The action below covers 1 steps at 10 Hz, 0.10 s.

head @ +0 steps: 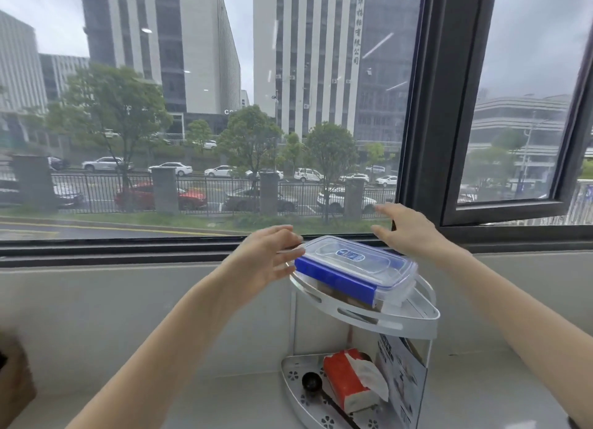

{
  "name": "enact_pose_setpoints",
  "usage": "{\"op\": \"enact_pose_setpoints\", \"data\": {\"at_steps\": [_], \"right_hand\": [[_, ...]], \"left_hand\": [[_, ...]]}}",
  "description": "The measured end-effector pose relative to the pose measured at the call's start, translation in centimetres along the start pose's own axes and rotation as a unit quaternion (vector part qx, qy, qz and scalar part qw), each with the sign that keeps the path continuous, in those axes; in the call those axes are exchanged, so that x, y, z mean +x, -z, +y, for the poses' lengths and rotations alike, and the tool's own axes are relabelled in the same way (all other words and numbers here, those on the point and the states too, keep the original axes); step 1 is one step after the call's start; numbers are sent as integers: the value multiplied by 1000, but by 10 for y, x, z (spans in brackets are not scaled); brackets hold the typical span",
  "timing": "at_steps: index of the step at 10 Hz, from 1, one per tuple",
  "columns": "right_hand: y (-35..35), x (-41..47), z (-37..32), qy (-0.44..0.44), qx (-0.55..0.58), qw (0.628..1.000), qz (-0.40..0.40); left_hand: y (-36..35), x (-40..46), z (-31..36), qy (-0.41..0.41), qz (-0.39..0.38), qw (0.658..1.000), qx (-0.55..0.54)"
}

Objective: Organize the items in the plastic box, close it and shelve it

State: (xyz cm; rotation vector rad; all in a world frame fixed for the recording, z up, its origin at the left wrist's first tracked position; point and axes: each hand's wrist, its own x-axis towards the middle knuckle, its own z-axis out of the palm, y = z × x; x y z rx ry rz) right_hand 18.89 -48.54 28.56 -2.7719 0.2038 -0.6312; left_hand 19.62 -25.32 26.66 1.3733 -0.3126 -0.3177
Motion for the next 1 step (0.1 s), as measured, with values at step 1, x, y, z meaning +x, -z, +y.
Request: {"op": "enact_pose_setpoints", "data": {"at_steps": [1], "right_hand": [[14, -7, -22, 24, -57, 998, 14]], "left_hand": [[3, -18, 20, -68, 51, 994, 75]]}}
